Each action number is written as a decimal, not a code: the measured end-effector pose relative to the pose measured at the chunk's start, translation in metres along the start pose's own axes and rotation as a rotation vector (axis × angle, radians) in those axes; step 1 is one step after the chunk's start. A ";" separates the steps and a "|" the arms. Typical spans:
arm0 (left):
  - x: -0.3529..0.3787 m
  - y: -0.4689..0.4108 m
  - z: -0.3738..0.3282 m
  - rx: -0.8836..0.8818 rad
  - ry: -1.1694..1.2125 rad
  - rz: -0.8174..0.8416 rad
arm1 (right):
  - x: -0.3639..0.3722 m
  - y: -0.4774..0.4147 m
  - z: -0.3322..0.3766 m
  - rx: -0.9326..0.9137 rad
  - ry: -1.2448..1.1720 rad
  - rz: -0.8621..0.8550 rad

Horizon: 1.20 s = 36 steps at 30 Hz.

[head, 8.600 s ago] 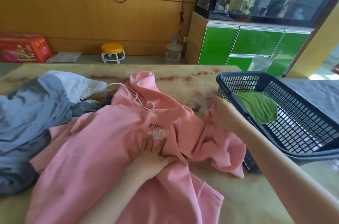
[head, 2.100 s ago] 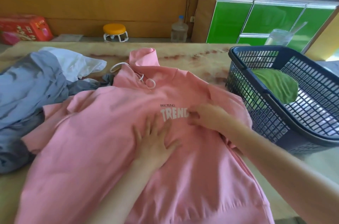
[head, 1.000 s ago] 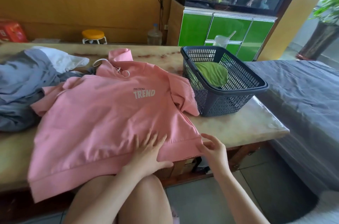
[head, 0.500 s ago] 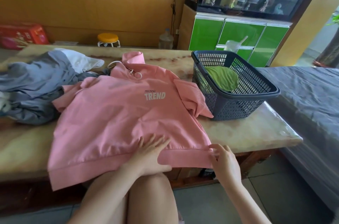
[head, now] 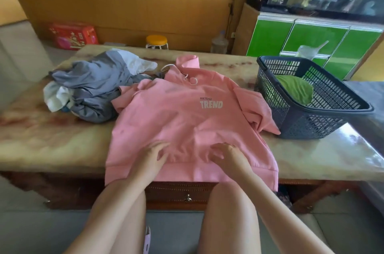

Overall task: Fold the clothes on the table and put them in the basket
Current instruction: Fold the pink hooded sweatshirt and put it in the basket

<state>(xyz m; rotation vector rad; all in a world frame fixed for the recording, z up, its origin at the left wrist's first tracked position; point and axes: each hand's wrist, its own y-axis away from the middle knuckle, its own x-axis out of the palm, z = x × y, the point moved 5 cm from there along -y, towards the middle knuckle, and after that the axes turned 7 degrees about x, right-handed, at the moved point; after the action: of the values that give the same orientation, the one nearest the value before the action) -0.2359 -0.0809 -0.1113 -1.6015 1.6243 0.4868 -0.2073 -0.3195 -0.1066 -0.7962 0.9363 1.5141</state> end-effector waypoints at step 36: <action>-0.073 0.082 0.068 -0.542 1.048 -0.393 | 0.043 0.068 0.061 -0.558 0.163 -0.476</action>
<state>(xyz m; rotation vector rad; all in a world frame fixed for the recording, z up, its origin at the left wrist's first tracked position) -0.3044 0.0283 -0.1190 -2.8088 1.8682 -0.2168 -0.2797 -0.2496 -0.1082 -1.4475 0.3810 1.3008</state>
